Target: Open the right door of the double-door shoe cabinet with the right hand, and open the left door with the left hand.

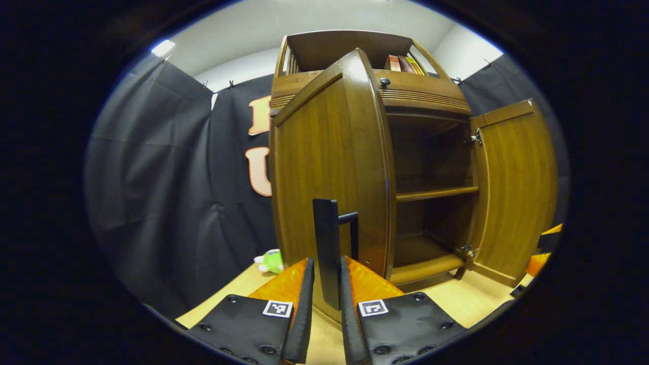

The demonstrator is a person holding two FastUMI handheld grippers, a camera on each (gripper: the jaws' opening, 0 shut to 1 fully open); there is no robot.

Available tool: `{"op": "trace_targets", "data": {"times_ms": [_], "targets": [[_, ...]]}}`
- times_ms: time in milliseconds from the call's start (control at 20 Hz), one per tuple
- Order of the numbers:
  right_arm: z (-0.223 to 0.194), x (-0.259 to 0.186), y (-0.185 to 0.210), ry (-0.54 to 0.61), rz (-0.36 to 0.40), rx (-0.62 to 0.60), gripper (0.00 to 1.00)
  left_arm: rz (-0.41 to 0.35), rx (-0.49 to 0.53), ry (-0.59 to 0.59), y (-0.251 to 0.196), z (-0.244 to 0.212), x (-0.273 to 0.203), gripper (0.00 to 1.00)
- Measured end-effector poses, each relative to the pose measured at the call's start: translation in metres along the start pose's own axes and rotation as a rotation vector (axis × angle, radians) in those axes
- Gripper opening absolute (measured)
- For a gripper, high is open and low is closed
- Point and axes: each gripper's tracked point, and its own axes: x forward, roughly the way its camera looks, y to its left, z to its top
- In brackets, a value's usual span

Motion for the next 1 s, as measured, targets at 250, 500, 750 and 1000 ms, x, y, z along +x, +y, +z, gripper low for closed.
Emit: {"op": "trace_targets", "data": {"times_ms": [250, 500, 750, 1000], "targets": [[0.004, 0.017, 0.031, 0.006, 0.054, -0.012, 0.92, 0.04, -0.027, -0.001, 0.043, -0.005, -0.013, 0.14], [0.008, 0.027, 0.054, -0.01, 0.078, 0.004, 0.92, 0.001, -0.042, 0.005, 0.073, -0.009, -0.018, 0.14], [0.006, 0.031, 0.064, -0.012, 0.072, 0.009, 0.92, -0.035, 0.08, -0.005, 0.122, -0.014, -0.017, 0.05], [0.008, 0.03, 0.065, -0.02, 0.053, 0.025, 0.92, -0.111, 0.003, 0.007, 0.15, -0.017, -0.01, 0.09]]}}
